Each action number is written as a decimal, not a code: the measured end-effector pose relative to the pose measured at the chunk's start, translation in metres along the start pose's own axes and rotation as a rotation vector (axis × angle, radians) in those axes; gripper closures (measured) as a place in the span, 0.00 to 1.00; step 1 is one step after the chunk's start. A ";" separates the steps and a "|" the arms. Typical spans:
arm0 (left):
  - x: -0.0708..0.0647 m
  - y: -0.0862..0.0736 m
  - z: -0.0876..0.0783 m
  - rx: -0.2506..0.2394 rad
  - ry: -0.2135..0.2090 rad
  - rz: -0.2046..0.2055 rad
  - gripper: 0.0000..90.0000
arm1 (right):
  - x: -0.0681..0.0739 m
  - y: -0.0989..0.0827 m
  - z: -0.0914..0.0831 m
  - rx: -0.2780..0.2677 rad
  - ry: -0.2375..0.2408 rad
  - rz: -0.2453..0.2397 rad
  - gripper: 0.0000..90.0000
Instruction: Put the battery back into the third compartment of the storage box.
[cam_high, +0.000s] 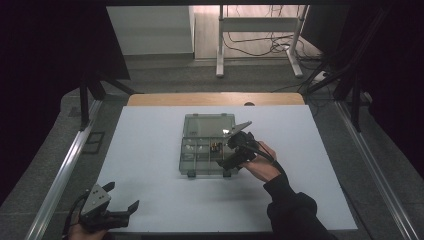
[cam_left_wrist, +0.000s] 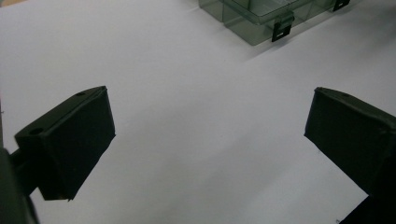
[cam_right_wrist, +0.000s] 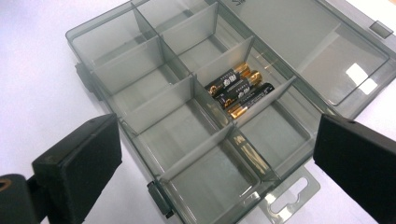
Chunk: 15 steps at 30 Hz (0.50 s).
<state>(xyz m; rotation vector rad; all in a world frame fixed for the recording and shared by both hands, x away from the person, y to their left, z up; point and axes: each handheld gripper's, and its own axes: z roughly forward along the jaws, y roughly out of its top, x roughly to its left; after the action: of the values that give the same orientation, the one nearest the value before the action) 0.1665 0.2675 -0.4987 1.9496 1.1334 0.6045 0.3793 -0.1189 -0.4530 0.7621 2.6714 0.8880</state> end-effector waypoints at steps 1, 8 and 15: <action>0.000 0.000 0.000 0.000 0.000 0.000 0.02 | 0.000 -0.002 -0.001 -0.006 0.001 0.006 0.01; 0.000 0.000 0.000 -0.002 -0.003 0.002 0.02 | 0.003 -0.011 -0.004 -0.023 -0.012 0.011 0.00; 0.000 0.000 -0.001 -0.006 -0.006 0.002 0.02 | 0.009 -0.016 -0.013 -0.048 -0.030 -0.004 0.00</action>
<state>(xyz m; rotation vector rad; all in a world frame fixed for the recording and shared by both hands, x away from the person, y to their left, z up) 0.1659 0.2683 -0.4986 1.9458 1.1248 0.6018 0.3603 -0.1314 -0.4530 0.7532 2.6150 0.9287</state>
